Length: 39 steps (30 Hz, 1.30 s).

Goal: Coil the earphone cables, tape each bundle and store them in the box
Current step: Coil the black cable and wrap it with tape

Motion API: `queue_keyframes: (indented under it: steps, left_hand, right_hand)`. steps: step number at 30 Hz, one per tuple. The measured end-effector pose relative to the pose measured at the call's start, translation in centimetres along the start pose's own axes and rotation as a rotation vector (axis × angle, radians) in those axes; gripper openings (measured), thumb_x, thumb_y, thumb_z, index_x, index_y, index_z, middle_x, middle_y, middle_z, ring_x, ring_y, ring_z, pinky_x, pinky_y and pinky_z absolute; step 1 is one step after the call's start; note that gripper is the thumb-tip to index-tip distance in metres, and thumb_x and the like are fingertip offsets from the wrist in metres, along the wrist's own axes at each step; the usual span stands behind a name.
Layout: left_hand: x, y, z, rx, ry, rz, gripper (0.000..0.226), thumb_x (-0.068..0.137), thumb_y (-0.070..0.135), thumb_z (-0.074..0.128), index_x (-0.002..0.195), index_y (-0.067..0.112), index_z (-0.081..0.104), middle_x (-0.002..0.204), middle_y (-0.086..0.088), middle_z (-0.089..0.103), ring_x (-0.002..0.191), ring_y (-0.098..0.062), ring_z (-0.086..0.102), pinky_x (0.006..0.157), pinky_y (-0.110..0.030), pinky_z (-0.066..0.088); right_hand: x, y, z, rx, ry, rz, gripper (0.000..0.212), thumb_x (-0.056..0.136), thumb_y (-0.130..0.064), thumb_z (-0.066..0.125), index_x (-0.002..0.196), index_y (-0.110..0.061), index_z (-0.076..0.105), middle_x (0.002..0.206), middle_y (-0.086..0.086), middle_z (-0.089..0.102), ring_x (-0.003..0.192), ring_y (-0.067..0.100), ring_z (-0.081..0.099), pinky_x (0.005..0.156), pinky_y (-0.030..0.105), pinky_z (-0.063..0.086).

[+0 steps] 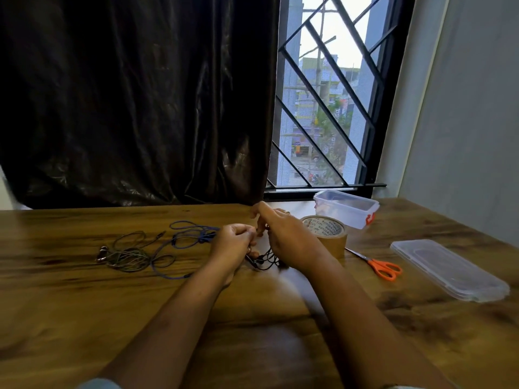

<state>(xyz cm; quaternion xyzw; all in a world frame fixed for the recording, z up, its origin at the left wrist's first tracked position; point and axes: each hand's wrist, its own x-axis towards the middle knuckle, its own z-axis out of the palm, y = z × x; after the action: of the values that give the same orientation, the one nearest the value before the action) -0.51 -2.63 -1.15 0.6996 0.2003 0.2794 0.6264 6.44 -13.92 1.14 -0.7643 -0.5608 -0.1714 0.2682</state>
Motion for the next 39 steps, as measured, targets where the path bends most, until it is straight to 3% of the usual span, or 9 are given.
queue_keyframes:
  steps: [5,11,15,19,25,29,32,35,39]
  left_hand:
    - [0.0,0.1,-0.3,-0.044,-0.108,-0.027,0.019,0.098,0.012,0.047,0.090,0.007,0.064,0.070,-0.005,0.055,0.057,-0.013,0.046,0.044,-0.018,0.043]
    - [-0.4,0.5,-0.3,-0.001,-0.204,0.018,0.024,0.098,0.011,0.042,0.086,0.006,0.062,0.069,-0.004,0.049,0.057,-0.010,0.041,0.044,-0.017,0.042]
    - [-0.5,0.3,-0.4,0.155,-0.177,0.090,0.016,0.096,0.012,0.049,0.093,0.008,0.065,0.080,-0.009,0.057,0.062,-0.012,0.053,0.050,-0.019,0.046]
    - [-0.6,0.2,-0.5,0.302,-0.126,0.189,0.011,0.094,0.015,0.053,0.095,0.016,0.065,0.086,-0.009,0.065,0.063,-0.012,0.058,0.050,-0.016,0.045]
    - [-0.5,0.1,-0.7,0.380,-0.108,0.265,0.011,0.093,0.014,0.055,0.092,0.018,0.066,0.077,-0.003,0.062,0.061,-0.013,0.052,0.054,-0.025,0.044]
    - [-0.5,-0.1,-0.5,0.553,-0.040,0.369,0.013,0.092,0.015,0.057,0.091,0.019,0.069,0.077,0.002,0.065,0.061,-0.006,0.052,0.051,-0.016,0.038]
    - [-0.8,0.0,-0.5,0.623,-0.017,0.435,0.012,0.091,0.016,0.058,0.091,0.017,0.070,0.083,0.003,0.066,0.073,-0.005,0.058,0.063,-0.020,0.048]
    - [-0.6,-0.1,-0.6,0.640,-0.016,0.494,0.012,0.089,0.018,0.059,0.087,0.016,0.071,0.081,0.001,0.067,0.076,-0.010,0.061,0.069,-0.034,0.054]
    - [-0.4,-0.1,-0.6,0.720,-0.003,0.548,0.012,0.089,0.018,0.059,0.086,0.014,0.070,0.082,-0.002,0.065,0.077,-0.015,0.059,0.066,-0.033,0.050]
  right_hand:
    - [-0.1,-0.2,-0.1,0.047,-0.005,-0.012,0.036,0.084,-0.014,0.049,0.118,-0.018,0.040,0.091,-0.004,0.058,0.077,0.012,0.053,0.067,0.028,0.045]
    - [0.0,-0.1,-0.2,0.006,-0.008,-0.018,0.028,0.084,-0.013,0.051,0.111,-0.016,0.041,0.083,-0.010,0.047,0.072,0.015,0.050,0.063,0.031,0.043]
    - [-0.1,0.1,-0.3,-0.022,-0.021,-0.026,0.027,0.085,-0.012,0.052,0.110,-0.015,0.042,0.084,-0.005,0.052,0.072,0.020,0.055,0.066,0.041,0.049]
    - [-0.1,0.2,-0.4,-0.007,-0.021,-0.026,0.026,0.086,-0.008,0.052,0.108,-0.017,0.043,0.086,-0.002,0.058,0.074,0.019,0.056,0.068,0.040,0.050]
    - [0.0,1.0,-0.3,0.075,0.018,0.009,0.025,0.083,-0.001,0.056,0.104,-0.013,0.049,0.088,-0.001,0.063,0.081,0.019,0.064,0.072,0.040,0.053]
    - [0.0,1.2,-0.2,0.166,0.046,0.063,0.023,0.085,0.006,0.051,0.101,-0.009,0.057,0.083,-0.005,0.059,0.079,0.015,0.064,0.072,0.020,0.051]
    - [0.0,1.4,0.1,0.223,0.075,0.123,0.023,0.086,0.006,0.053,0.100,-0.011,0.061,0.081,-0.005,0.059,0.075,0.011,0.064,0.065,0.005,0.044]
    - [-0.1,1.6,0.5,0.268,0.101,0.175,0.022,0.086,0.005,0.056,0.098,-0.011,0.062,0.081,0.000,0.063,0.071,0.008,0.063,0.064,0.005,0.045]
    - [0.0,1.7,0.7,0.332,0.112,0.230,0.026,0.084,0.005,0.059,0.092,-0.021,0.060,0.077,0.003,0.068,0.067,0.003,0.064,0.066,0.010,0.049]
